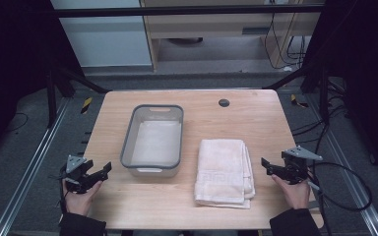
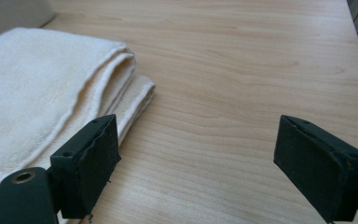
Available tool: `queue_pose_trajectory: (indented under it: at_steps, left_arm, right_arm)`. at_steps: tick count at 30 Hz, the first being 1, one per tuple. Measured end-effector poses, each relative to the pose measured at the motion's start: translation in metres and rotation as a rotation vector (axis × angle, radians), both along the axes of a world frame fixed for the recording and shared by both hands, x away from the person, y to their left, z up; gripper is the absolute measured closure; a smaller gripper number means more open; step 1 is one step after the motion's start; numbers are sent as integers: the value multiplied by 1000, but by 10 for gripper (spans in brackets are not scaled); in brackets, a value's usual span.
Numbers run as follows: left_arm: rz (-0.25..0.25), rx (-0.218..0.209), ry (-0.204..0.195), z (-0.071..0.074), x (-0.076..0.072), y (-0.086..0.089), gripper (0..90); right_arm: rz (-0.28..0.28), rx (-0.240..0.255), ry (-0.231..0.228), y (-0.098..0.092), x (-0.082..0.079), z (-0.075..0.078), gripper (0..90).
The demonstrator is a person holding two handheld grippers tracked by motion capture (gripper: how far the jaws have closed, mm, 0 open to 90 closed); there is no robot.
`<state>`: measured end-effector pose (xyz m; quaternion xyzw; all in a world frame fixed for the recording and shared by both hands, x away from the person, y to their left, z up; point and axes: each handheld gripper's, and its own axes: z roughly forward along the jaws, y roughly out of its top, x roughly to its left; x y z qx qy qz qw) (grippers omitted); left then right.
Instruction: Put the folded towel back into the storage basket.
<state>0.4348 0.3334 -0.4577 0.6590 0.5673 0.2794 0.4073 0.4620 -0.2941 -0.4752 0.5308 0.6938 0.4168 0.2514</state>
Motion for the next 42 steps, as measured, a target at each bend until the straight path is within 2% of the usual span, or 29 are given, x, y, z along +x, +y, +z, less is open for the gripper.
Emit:
queue_pose_trajectory:
  at_steps: [2,5,7,9,12,16,23,27,32,42]
  left_arm:
    - [-5,-14,-22,6,-4,-2,274]
    - [-17,-21,-50,12,-8,-5,284]
    - [-29,-29,-53,15,-8,-7,289]
    - [-46,-46,-56,18,-8,-10,299]
    - [-68,-49,-58,22,-9,-14,305]
    - [-93,-56,-66,29,-10,-21,311]
    - [-139,-70,-84,41,-10,-37,334]
    - [-178,-81,-91,47,-11,-50,341]
    - [-230,-73,-101,56,-13,-69,348]
    - [-284,-62,-100,62,-16,-97,356]
  right_arm:
    - [3,-15,-28,1,-4,7,153]
    - [3,-11,-44,1,-5,10,162]
    - [4,-4,-63,1,-5,14,168]
    - [4,11,-70,0,-5,18,179]
    - [6,34,-74,0,-5,23,183]
    - [22,28,-97,2,-5,30,189]
    - [58,54,-155,12,-3,55,195]
    - [67,61,-162,16,-2,62,195]
    - [81,65,-173,21,0,70,197]
    - [100,61,-156,29,9,76,195]
